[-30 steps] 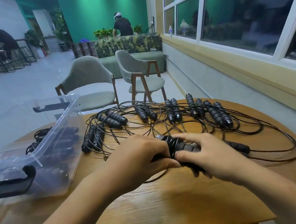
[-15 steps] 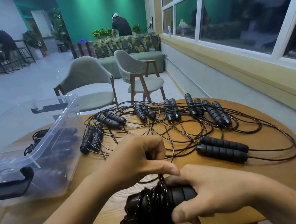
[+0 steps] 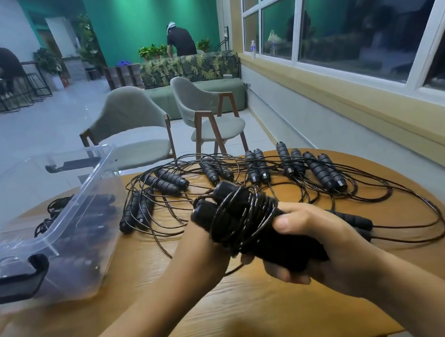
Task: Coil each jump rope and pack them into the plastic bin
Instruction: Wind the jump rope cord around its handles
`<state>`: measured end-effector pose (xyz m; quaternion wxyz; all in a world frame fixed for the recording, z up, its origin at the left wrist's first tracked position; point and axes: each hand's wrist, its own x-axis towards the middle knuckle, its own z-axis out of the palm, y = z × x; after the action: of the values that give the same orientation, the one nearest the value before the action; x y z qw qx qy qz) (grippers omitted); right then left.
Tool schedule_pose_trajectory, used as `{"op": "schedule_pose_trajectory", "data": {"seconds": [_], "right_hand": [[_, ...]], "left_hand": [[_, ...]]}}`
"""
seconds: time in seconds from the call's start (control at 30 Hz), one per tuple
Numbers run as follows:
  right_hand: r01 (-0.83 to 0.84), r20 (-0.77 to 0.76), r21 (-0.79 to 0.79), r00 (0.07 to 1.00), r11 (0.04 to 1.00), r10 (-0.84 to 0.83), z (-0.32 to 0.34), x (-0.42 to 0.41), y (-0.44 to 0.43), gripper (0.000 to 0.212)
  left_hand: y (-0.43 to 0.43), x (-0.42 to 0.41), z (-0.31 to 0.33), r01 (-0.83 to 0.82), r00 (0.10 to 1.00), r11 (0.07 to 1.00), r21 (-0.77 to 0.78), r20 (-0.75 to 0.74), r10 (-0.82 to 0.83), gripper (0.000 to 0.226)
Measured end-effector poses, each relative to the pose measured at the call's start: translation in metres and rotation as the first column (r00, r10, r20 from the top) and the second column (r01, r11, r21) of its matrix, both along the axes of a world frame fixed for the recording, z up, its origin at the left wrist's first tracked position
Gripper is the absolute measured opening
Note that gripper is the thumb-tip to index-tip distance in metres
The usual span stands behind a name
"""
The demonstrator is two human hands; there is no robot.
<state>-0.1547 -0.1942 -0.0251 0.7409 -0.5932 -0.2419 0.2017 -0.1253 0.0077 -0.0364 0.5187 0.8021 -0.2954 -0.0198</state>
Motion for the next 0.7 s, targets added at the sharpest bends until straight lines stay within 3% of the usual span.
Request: {"op": "schedule_pose_trajectory", "data": {"seconds": [0.07, 0.17, 0.27, 0.37, 0.57, 0.7], "right_hand": [[0.058, 0.000, 0.015, 0.998, 0.998, -0.058, -0.002, -0.001, 0.000, 0.061], [0.120, -0.010, 0.038, 0.993, 0.992, -0.120, -0.003, -0.001, 0.003, 0.062], [0.236, -0.019, 0.048, 0.972, 0.971, -0.235, -0.004, 0.002, 0.003, 0.054], [0.379, -0.007, 0.020, 0.926, 0.925, -0.379, -0.004, 0.005, 0.000, 0.049], [0.542, 0.123, -0.079, 0.838, 0.837, -0.531, -0.005, 0.005, 0.002, 0.046], [0.640, 0.303, -0.192, 0.759, 0.744, -0.576, -0.008, 0.004, 0.003, 0.031]], "left_hand": [[-0.002, 0.006, -0.005, -0.087, 0.994, 0.996, -0.021, 0.062, 0.088, 0.030], [-0.004, 0.014, -0.010, -0.157, 0.987, 0.988, -0.001, -0.017, 0.157, 0.028], [0.000, 0.012, -0.017, -0.183, 0.982, 0.971, 0.152, 0.065, 0.175, 0.038], [-0.006, 0.006, -0.011, -0.173, 0.985, 0.965, 0.198, 0.049, 0.167, 0.042], [-0.008, -0.001, -0.004, -0.142, 0.990, 0.963, 0.231, 0.008, 0.144, 0.049], [-0.009, -0.002, -0.003, -0.084, 0.986, 0.982, 0.171, -0.129, 0.107, 0.032]]}}
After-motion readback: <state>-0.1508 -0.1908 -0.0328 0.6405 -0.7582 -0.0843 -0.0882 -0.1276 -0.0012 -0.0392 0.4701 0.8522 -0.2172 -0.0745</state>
